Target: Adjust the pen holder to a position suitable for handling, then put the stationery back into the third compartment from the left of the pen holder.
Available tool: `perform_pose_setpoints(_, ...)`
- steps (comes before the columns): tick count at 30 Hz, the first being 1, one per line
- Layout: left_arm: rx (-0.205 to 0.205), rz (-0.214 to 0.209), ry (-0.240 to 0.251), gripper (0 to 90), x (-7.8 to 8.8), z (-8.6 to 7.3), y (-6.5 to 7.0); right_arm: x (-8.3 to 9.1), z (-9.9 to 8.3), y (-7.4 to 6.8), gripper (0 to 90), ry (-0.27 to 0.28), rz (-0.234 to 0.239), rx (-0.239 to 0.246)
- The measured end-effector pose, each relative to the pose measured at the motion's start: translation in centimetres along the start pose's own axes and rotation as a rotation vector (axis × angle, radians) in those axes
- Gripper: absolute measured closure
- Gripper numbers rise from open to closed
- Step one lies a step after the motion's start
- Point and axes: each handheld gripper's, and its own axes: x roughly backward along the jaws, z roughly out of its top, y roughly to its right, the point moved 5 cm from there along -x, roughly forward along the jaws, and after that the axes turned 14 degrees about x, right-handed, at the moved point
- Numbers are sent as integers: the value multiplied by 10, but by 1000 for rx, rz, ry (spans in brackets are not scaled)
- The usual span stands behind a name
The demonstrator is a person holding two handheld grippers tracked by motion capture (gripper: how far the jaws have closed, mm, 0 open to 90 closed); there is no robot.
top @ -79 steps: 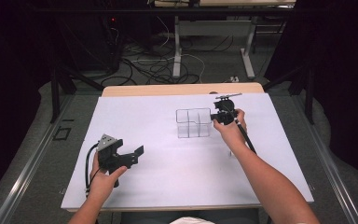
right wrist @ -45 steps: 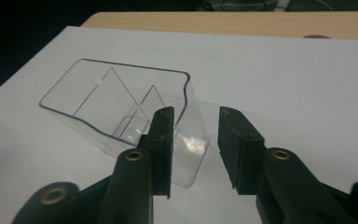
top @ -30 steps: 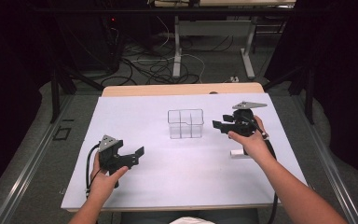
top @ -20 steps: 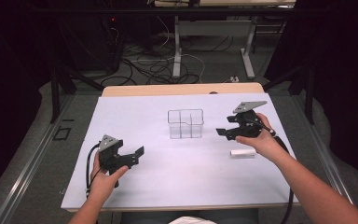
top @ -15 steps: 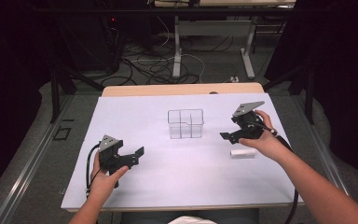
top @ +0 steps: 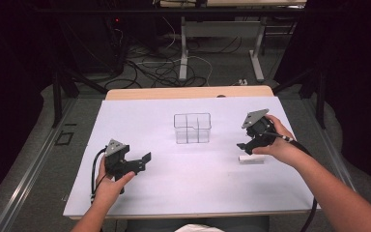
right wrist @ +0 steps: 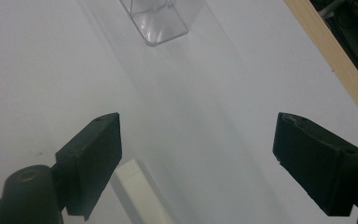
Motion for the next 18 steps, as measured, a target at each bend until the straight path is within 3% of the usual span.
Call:
perform_pose_setpoints(3,-2,2,-2,46,1,0,-1,-1,-3,-1,201,-22,-4,43)
perform_pose_setpoints(7,-1,5,3,46,2,0,-1,-3,-6,-6,351,-52,27,89)
perform_pose_setpoints(8,0,3,4,46,2,0,-1,-4,-7,-6,362,-56,32,118)
perform_pose_setpoints(18,-2,11,-10,46,1,-2,-2,-12,-14,-16,397,-112,81,213)
